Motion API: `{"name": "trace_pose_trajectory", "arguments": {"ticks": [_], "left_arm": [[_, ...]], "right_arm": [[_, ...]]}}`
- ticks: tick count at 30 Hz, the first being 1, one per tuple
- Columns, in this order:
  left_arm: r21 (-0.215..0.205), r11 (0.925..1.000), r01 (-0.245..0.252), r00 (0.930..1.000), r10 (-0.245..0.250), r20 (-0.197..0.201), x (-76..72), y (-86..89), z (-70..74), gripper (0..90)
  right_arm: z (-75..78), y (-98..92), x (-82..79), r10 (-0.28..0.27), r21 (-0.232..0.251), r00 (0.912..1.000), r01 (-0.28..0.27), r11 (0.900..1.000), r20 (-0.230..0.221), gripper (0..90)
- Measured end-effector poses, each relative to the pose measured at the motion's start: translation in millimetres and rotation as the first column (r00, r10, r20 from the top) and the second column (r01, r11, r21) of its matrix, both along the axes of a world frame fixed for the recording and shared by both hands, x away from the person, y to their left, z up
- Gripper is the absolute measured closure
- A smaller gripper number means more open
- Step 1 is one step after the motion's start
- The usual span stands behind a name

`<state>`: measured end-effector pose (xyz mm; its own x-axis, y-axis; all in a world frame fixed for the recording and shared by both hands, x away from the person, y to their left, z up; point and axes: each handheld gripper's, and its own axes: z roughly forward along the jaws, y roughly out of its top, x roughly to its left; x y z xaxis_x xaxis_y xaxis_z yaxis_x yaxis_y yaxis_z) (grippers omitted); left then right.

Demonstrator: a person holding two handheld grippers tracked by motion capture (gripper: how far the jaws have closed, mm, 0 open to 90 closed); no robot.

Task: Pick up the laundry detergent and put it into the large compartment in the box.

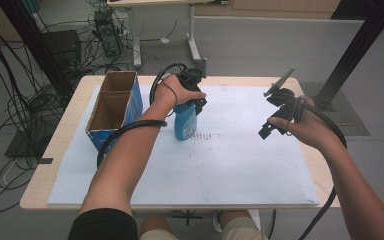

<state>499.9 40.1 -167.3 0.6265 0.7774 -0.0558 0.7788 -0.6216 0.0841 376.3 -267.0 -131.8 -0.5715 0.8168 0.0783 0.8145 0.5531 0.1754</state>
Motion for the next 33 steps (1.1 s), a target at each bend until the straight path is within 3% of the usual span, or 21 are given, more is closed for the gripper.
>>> {"name": "trace_pose_trajectory", "arguments": {"ticks": [33], "left_arm": [[-0.009, 1.0, -0.003, 0.9995, 0.003, 0.03, -5.0, 4.4, 5.9, 6.0]], "right_arm": [[-1.0, 2.1, 0.3, 0.003, 0.002, 1.0, -0.003, 1.0, 0.0, 9.6]]}}
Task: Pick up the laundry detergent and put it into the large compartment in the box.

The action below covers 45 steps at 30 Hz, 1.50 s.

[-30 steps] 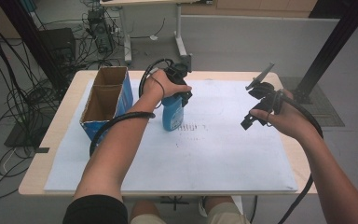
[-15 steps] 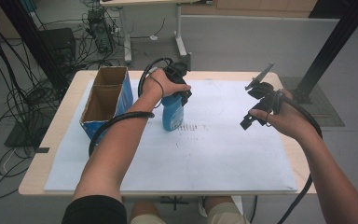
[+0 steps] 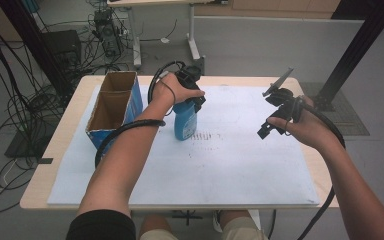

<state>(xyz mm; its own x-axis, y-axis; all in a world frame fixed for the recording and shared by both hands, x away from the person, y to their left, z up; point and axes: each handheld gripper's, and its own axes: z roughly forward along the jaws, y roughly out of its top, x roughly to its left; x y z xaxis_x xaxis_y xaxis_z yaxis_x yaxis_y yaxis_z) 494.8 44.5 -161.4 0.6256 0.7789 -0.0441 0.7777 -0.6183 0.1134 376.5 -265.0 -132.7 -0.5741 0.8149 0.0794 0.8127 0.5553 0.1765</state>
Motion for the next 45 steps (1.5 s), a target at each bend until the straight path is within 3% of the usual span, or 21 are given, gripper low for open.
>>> {"name": "trace_pose_trajectory", "arguments": {"ticks": [45], "left_arm": [[-0.006, 0.9999, 0.009, 0.9999, -0.009, 0.014, -1.8, -0.9, 3.5, 5.9]], "right_arm": [[1.6, 0.5, 0.4, -0.001, -0.002, 1.0, 0.001, 1.0, 0.002, 9.6]]}}
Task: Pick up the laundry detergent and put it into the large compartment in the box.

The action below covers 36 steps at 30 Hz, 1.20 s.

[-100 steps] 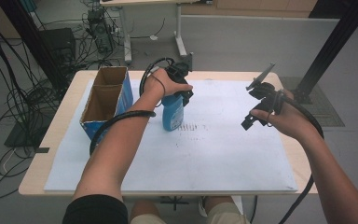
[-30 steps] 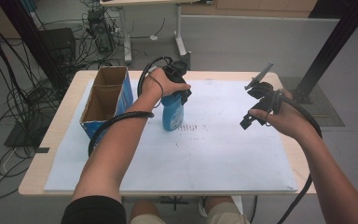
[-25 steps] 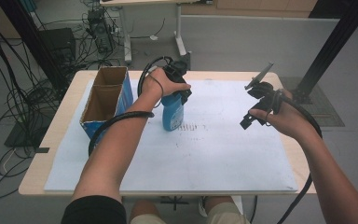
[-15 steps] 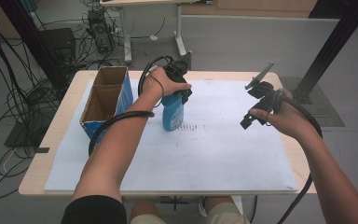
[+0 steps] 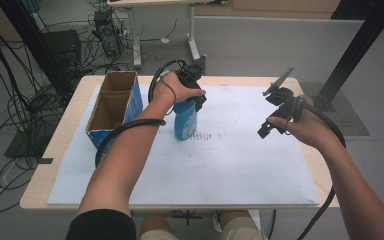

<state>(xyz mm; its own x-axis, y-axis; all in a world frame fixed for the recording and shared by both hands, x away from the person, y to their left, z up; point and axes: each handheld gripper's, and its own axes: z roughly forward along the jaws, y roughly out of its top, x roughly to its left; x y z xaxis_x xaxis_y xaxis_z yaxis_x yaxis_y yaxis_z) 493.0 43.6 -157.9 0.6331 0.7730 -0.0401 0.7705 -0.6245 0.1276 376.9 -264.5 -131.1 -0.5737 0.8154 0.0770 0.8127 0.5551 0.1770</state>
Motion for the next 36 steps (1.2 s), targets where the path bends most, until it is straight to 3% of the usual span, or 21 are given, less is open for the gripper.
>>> {"name": "trace_pose_trajectory", "arguments": {"ticks": [36], "left_arm": [[-0.001, 1.0, 0.002, 1.0, -0.002, 0.007, -1.8, 2.8, 0.8, 6.2]], "right_arm": [[-1.2, 4.4, 0.5, 0.007, 0.003, 1.0, -0.007, 1.0, 0.0, 9.6]]}}
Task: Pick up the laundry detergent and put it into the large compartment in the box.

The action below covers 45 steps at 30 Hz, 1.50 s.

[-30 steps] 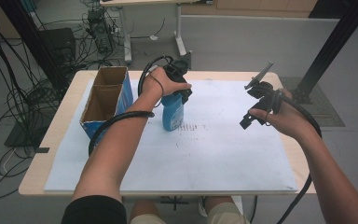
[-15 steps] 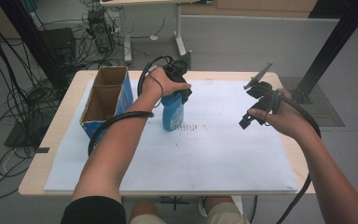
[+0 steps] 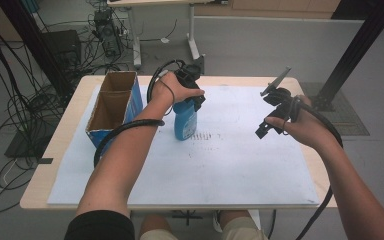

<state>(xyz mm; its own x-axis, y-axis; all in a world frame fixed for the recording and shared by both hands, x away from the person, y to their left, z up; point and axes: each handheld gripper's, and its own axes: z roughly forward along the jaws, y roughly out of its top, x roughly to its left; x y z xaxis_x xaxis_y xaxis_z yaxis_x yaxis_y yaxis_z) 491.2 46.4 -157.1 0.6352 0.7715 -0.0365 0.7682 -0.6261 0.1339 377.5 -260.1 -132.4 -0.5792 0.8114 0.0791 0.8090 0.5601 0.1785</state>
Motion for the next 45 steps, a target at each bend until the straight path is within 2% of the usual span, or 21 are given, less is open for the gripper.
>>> {"name": "trace_pose_trajectory", "arguments": {"ticks": [15, 30, 40, 45], "left_arm": [[0.0, 1.0, -0.005, 1.0, 0.005, 0.001, -1.5, 0.7, -0.9, 6.3], [0.0, 0.9999, 0.011, 0.9999, -0.011, 0.004, -3.0, -1.8, -3.0, 6.9], [0.004, 0.9998, 0.021, 0.9997, -0.021, 0.01, -4.5, -1.7, -4.4, 9.7], [0.013, 0.9995, 0.029, 0.9995, -0.029, 0.012, -5.7, -2.4, -5.6, 14.3]], "right_arm": [[-0.2, 1.1, 0.4, 0.004, 0.002, 1.0, -0.004, 1.0, 0.0, 9.6], [-0.1, -0.4, 0.0, 0.0, 0.001, 1.0, 0.0, 1.0, 0.0, 9.6], [-0.1, 0.9, 0.4, 0.003, 0.001, 1.0, -0.003, 1.0, -0.001, 9.6], [-0.4, 1.6, 0.6, 0.005, 0.002, 1.0, -0.005, 1.0, 0.0, 9.6]]}}
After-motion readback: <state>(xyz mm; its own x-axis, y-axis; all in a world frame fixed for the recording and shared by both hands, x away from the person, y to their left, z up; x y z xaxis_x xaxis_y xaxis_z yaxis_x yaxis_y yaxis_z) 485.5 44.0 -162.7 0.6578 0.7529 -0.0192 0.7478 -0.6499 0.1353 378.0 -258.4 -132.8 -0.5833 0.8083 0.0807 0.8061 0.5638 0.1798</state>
